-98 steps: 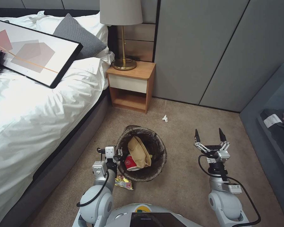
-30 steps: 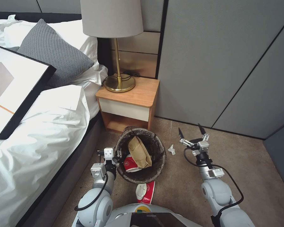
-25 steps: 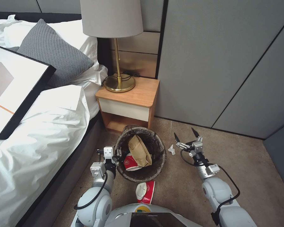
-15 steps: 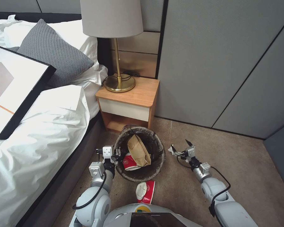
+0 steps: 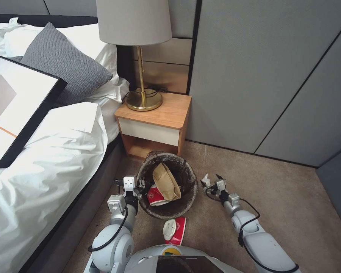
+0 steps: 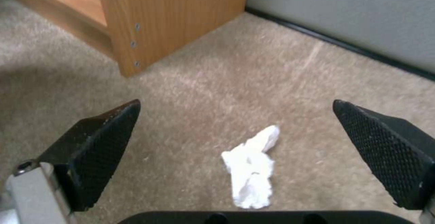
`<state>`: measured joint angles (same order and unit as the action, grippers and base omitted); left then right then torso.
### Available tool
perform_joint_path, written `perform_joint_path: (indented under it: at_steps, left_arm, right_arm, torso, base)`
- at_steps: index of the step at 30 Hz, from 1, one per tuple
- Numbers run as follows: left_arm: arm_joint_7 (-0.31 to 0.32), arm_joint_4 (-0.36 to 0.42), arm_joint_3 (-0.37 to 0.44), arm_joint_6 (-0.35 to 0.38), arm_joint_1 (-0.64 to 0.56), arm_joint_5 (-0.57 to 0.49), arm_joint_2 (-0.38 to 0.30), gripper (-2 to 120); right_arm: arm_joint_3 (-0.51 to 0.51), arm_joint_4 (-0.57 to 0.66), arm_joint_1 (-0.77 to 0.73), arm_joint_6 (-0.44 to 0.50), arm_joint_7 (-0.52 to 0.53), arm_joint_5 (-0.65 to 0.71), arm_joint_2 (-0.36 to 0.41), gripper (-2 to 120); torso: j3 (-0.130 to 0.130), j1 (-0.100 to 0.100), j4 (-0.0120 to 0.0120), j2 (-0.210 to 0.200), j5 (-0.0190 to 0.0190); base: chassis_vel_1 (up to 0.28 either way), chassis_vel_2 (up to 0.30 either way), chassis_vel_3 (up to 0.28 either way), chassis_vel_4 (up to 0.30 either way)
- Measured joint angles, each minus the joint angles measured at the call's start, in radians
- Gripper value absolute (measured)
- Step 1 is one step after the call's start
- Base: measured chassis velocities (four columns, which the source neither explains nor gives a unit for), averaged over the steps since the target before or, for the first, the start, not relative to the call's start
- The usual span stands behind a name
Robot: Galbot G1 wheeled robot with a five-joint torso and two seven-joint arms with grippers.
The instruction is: Pick up the trash bin, then pick up the garbage from the floor and place it into the trash bin.
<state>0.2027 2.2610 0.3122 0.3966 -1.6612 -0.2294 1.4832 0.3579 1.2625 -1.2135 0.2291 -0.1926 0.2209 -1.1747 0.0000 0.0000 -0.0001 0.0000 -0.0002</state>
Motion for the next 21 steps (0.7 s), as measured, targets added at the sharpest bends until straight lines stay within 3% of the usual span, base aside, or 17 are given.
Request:
perform_joint_path:
  at_steps: [6, 21]
  left_arm:
    - [0.0, -0.005, 0.0, 0.0, -0.001, 0.005, 0.006, 3]
    - [0.0, -0.007, -0.001, -0.001, -0.003, 0.008, 0.008, 3]
  right_arm:
    - [-0.029, -0.104, 0.07, -0.016, 0.0, -0.02, -0.03, 100]
    - [-0.027, -0.177, 0.12, -0.109, 0.054, -0.009, -0.05, 100]
  torso:
    - [0.0, 0.0, 0.0001, 0.0, 0.0001]
    - [0.0, 0.0, 0.0001, 0.0, 0.0001]
  base:
    - [0.0, 0.0, 0.0, 0.0]
    - [0.0, 0.0, 0.0, 0.0]
